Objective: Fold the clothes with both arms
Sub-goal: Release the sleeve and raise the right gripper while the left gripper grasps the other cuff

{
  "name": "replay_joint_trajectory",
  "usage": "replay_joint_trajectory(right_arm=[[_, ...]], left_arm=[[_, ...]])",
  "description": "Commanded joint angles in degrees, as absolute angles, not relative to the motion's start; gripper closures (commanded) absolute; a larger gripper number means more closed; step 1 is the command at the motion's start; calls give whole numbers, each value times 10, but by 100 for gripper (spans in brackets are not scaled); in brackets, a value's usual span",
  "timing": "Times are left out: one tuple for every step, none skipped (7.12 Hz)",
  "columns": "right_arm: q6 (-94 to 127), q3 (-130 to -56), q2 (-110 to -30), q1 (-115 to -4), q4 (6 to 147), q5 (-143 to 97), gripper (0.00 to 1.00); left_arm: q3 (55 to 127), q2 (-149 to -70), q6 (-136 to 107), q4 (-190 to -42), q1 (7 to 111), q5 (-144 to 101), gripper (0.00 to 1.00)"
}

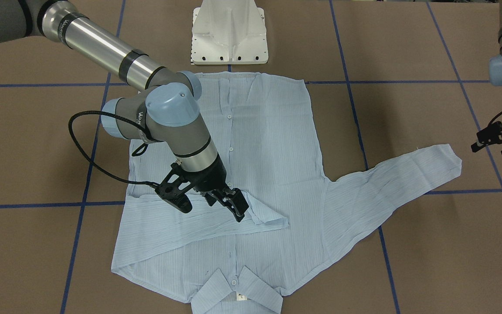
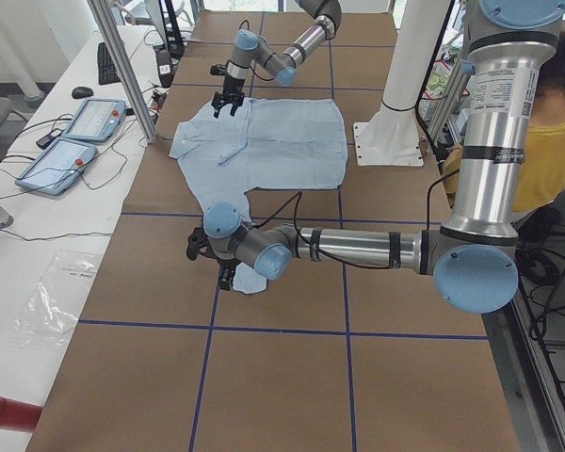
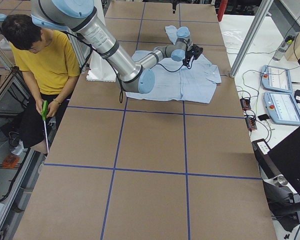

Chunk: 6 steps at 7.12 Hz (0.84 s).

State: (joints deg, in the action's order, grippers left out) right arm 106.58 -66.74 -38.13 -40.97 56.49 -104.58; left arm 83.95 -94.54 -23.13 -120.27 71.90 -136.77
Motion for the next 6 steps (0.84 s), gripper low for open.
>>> replay_joint_trajectory(right_arm=[[1050, -675, -396, -416, 564, -1053, 1], [1049, -675, -396, -416, 564, -1053, 1], [1046, -675, -397, -417, 564, -1052, 1], [1045, -676, -397, -416, 563, -1052, 1], [1043, -676, -400, -416, 563, -1050, 1], [1042, -676, -404, -416, 563, -1049, 1]], left_arm=[[790, -962, -233, -1267, 699, -1340, 9], [768, -963, -233, -1289, 698, -1340, 0], [751, -963, -234, -1308, 694, -1340, 0], [730, -963, -233, -1317, 693, -1340, 0], [713, -963, -237, -1341, 693, -1341, 0], [715, -962, -239, -1344, 693, -1352, 1]])
